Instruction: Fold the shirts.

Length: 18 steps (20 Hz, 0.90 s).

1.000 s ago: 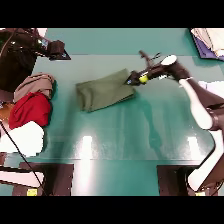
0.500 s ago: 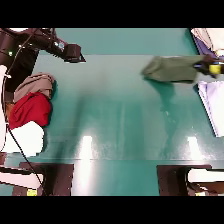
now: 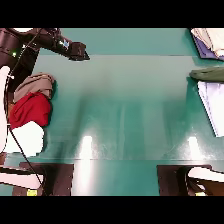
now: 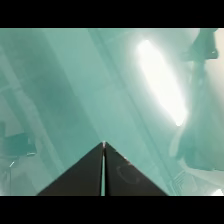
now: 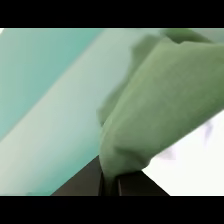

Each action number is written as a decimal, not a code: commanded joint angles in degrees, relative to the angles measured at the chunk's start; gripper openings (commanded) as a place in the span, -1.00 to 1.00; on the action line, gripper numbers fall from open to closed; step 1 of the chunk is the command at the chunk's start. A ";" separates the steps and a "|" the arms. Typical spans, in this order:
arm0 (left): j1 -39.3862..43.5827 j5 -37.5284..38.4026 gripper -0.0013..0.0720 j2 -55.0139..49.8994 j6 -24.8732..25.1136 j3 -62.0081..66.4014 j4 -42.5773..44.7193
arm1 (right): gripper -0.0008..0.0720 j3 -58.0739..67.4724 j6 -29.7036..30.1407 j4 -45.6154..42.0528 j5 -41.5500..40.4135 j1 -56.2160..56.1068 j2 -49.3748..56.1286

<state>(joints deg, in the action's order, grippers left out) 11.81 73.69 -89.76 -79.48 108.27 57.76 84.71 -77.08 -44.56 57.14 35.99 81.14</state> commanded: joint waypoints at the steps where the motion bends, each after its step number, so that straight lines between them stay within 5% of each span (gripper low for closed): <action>1: -0.02 -0.26 -0.90 0.00 -0.02 -0.02 0.07 | -0.94 6.67 -0.07 -0.63 7.39 1.27 -0.39; 10: -0.02 0.94 -0.89 0.00 0.48 -0.02 0.17 | -0.93 -4.00 -4.37 -13.22 11.74 5.86 -13.05; 16: -0.02 1.14 -0.90 0.00 1.86 0.00 0.15 | -0.87 -15.23 -4.35 -29.09 15.37 13.09 -18.16; 18: -0.02 1.90 -0.89 0.00 1.95 -0.02 0.17 | 0.08 -17.14 -4.35 -35.04 16.35 15.34 -18.12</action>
<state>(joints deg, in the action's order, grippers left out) 11.81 74.85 -89.76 -78.13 108.27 57.91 71.26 -81.36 -69.93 71.37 48.23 64.05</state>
